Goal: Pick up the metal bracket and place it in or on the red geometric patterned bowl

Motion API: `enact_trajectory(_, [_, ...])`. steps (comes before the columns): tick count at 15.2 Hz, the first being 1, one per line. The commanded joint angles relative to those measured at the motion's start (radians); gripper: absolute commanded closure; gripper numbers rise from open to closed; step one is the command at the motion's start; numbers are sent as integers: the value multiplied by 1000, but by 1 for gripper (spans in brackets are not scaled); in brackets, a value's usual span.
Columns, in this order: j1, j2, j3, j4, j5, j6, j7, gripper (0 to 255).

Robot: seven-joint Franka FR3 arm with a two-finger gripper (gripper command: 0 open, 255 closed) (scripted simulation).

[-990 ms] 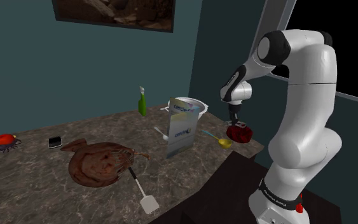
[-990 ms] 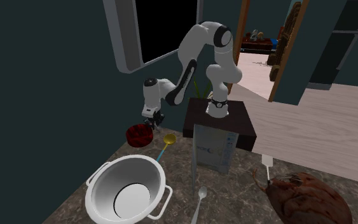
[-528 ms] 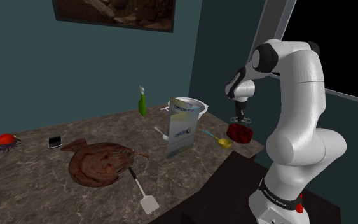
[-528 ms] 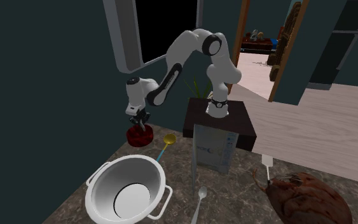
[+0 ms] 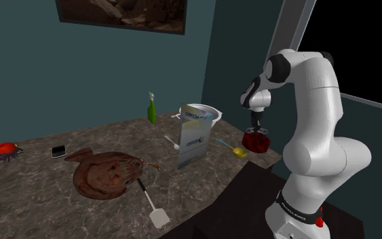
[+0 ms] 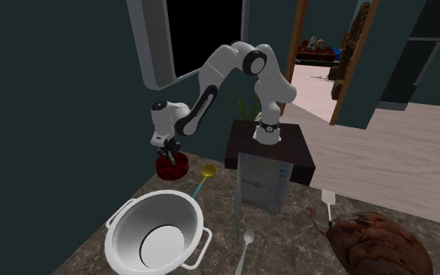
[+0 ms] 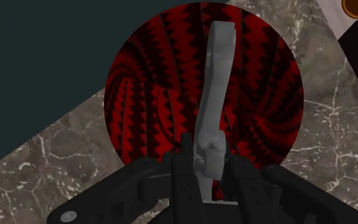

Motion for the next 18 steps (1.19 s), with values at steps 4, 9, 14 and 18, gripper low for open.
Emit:
enact_trajectory(4, [-10, 53, 12, 11, 12, 42, 0, 255])
enact_trajectory(9, [-15, 75, 18, 17, 17, 58, 0, 255])
enact_trajectory(14, [-15, 75, 17, 17, 17, 58, 0, 255])
enact_trajectory(18, [-15, 75, 17, 16, 17, 59, -1, 0])
